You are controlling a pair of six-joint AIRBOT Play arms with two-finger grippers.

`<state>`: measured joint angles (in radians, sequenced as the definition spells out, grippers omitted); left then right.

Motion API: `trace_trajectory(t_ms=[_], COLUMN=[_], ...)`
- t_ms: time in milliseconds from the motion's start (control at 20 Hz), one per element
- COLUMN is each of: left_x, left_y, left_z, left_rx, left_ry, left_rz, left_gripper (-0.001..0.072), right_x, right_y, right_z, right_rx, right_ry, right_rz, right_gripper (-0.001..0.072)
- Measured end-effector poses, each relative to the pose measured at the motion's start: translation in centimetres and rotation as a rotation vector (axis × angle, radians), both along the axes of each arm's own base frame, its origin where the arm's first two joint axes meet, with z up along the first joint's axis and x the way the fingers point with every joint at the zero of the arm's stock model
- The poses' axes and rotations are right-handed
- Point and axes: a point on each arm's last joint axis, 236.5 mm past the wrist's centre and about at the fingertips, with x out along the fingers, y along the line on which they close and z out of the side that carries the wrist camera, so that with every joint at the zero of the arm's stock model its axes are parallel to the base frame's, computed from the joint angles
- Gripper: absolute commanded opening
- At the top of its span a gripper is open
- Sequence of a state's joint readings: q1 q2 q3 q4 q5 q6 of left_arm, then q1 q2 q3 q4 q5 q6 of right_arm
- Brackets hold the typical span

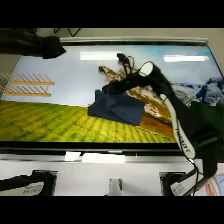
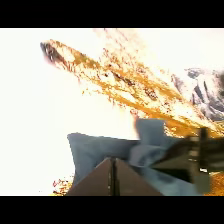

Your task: Fold the shirts.

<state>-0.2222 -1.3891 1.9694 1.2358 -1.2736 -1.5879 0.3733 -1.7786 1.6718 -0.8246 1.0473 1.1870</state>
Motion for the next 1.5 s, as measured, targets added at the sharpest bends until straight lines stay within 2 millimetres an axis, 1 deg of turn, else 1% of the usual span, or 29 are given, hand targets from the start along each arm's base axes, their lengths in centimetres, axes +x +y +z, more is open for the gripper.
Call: trace_trajectory(t_ms=[50, 100, 150, 250, 300, 400, 450, 500, 550, 600, 650, 750, 800, 850, 900, 950, 1100, 1150, 1250, 1300, 1350, 1400, 1450, 1500], left_x=[-0.8, -1.5, -2.1, -2.9, -3.0, -3.2, -3.3, -3.4, -3.4, -3.4, -3.4, -3.5, -3.6, -3.6, -3.6, -3.6, -3.6, -3.6, -3.7, -3.7, -3.7, -3.7, -3.7, -3.7], left_y=[0.4, 0.7, 0.7, 0.4, 0.5, 0.6, 0.5, 0.5, 0.5, 0.5, 0.6, 0.5, 0.6, 0.6, 0.5, 0.6, 0.5, 0.5, 0.5, 0.5, 0.5, 0.5, 0.5, 0.5], left_z=[1.1, 1.9, 2.6, 3.3, 3.5, 3.7, 3.7, 3.8, 3.8, 3.8, 3.8, 3.7, 3.6, 3.6, 3.5, 3.4, 3.3, 3.3, 3.1, 3.1, 3.1, 3.1, 3.1, 3.1], left_rx=[0.005, 0.009, 0.009, 0.007, 0.008, 0.012, 0.013, 0.013, 0.017, 0.020, 0.022, 0.026, 0.029, 0.030, 0.031, 0.034, 0.036, 0.036, 0.039, 0.039, 0.039, 0.039, 0.039, 0.039], left_ry=[-0.022, -0.037, -0.054, -0.066, -0.071, -0.075, -0.075, -0.079, -0.081, -0.082, -0.084, -0.083, -0.079, -0.078, -0.075, -0.071, -0.068, -0.068, -0.062, -0.061, -0.061, -0.061, -0.061, -0.061], left_rz=[0.002, 0.003, 0.000, -0.012, -0.011, -0.011, -0.015, -0.018, -0.019, -0.020, -0.021, -0.026, -0.028, -0.028, -0.029, -0.031, -0.032, -0.032, -0.034, -0.034, -0.034, -0.034, -0.034, -0.034], left_gripper=[0.0031, 0.0032, 0.0031, 0.0032, 0.0031, 0.0031, 0.0032, 0.0031, 0.0032, 0.0031, 0.0032, 0.0032, 0.0032, 0.0032, 0.0032, 0.0032, 0.0032, 0.0032, 0.0032, 0.0032, 0.0032, 0.0032, 0.0032, 0.0032], right_x=[-0.1, -0.2, -0.3, -0.4, -0.3, -0.6, -0.8, -1.1, -1.4, -1.8, -2.3, -3.7, -4.6, -5.5, -6.0, -6.0, -5.9, -5.7, -5.6, -5.6, -5.6, -5.3, -5.2, -4.8], right_y=[1.3, 2.2, 2.9, 3.5, 3.3, 1.7, -0.1, -2.3, -5.4, -8.6, -12.3, -18.6, -20.5, -21.6, -22.0, -22.0, -20.9, -20.7, -19.4, -18.7, -18.0, -17.5, -17.3, -16.8], right_z=[-1.1, -2.0, -2.5, -2.8, -2.5, -1.5, -1.3, -1.5, -1.9, -2.4, -3.2, -5.0, -6.0, -7.0, -7.7, -8.5, -10.6, -11.5, -12.3, -12.5, -12.7, -13.3, -13.7, -13.5], right_rx=[0.015, 0.027, 0.038, 0.055, 0.056, 0.029, -0.018, -0.085, -0.166, -0.244, -0.323, -0.419, -0.429, -0.415, -0.388, -0.356, -0.262, -0.240, -0.173, -0.147, -0.128, -0.128, -0.136, -0.122], right_ry=[0.023, 0.045, 0.056, 0.064, 0.058, 0.043, 0.035, 0.038, 0.048, 0.071, 0.111, 0.225, 0.286, 0.341, 0.373, 0.387, 0.434, 0.448, 0.481, 0.494, 0.502, 0.494, 0.486, 0.471], right_rz=[-0.008, -0.014, -0.016, -0.018, -0.015, 0.013, 0.033, 0.056, 0.071, 0.082, 0.081, 0.038, 0.007, -0.016, -0.042, -0.072, -0.125, -0.143, -0.162, -0.163, -0.163, -0.167, -0.168, -0.167], right_gripper=[0.0283, 0.0533, 0.0620, 0.0621, 0.0621, 0.0621, 0.0621, 0.0621, 0.0621, 0.0621, 0.0622, 0.0622, 0.0622, 0.0627, 0.0647, 0.0662, 0.0660, 0.0657, 0.0655, 0.0600, 0.0308, 0.0037, 0.0030, 0.0028])
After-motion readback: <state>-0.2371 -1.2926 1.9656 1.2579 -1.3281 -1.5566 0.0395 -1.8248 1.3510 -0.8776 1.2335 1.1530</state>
